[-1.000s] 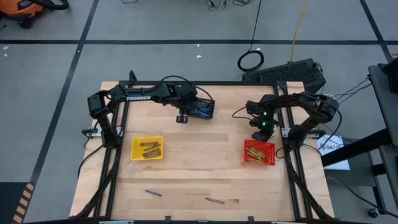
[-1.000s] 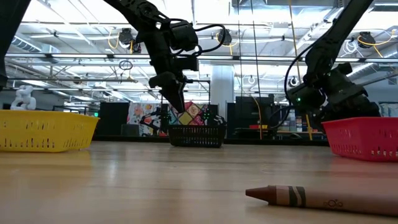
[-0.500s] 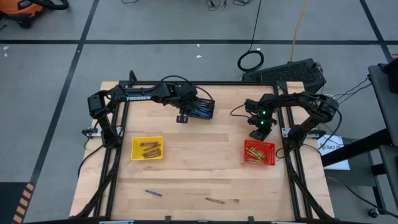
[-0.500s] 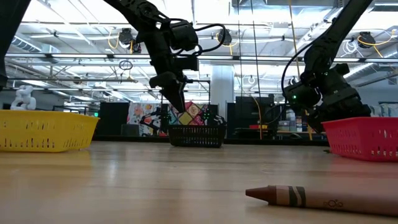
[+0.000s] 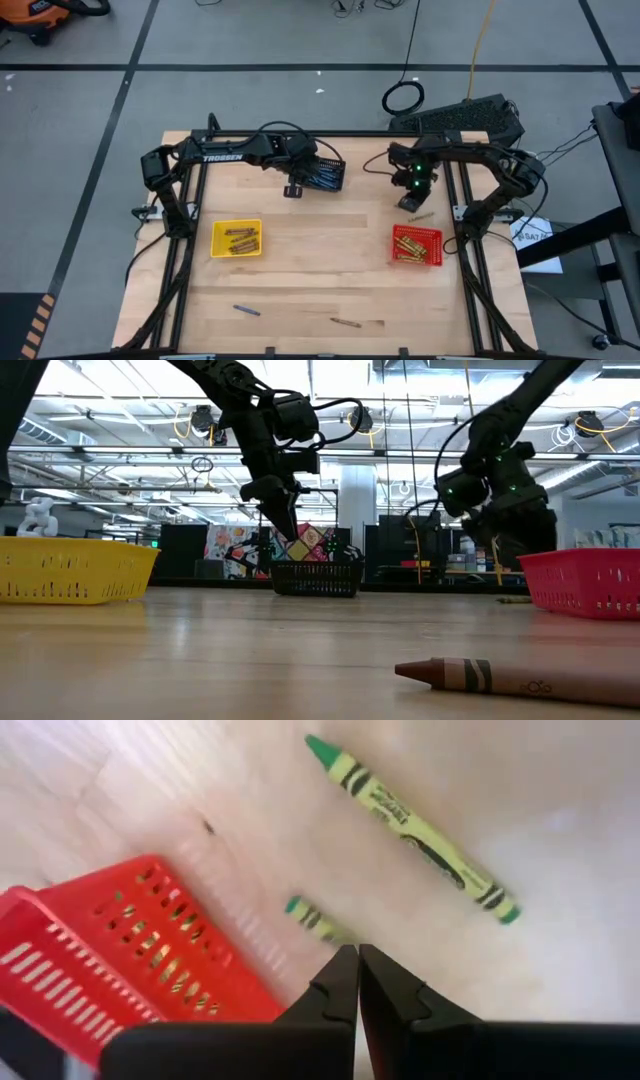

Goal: Sort crayons
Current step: Put the green crayon into the red bin

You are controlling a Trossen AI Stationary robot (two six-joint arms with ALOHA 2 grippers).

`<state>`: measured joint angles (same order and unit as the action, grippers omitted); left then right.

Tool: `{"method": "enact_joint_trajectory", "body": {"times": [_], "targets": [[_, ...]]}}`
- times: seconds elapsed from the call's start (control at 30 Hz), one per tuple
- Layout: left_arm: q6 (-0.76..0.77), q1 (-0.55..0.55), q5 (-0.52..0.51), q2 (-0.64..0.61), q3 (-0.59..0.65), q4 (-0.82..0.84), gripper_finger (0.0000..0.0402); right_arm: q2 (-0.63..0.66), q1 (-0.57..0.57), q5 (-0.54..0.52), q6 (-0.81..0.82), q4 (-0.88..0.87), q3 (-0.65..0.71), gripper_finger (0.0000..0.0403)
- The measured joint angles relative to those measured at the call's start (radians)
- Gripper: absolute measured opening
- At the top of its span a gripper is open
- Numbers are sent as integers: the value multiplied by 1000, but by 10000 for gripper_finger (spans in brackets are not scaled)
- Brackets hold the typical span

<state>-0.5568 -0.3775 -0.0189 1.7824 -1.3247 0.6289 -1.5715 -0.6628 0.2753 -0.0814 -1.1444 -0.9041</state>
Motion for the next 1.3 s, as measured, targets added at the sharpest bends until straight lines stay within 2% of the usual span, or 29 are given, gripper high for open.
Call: {"method": "enact_joint_trajectory", "body": {"times": [0.2,0.33,0.4,0.57,0.77,0.97,1.3], "targets": [[0,0,0,0,0,0,84,0,-25,-37,-126,110,-18,0],[0,0,0,0,0,0,84,0,-25,-170,-232,163,-18,0],[0,0,0,0,0,0,84,0,-25,-204,-275,168,-18,0],[0,0,0,0,0,0,84,0,-23,-199,-300,183,-18,3],[0,0,0,0,0,0,84,0,-16,-197,-303,221,-18,37],[0,0,0,0,0,0,84,0,-16,-196,-376,222,-18,71],[1,0,0,0,0,0,84,0,-16,-182,-387,251,-18,90]]}}
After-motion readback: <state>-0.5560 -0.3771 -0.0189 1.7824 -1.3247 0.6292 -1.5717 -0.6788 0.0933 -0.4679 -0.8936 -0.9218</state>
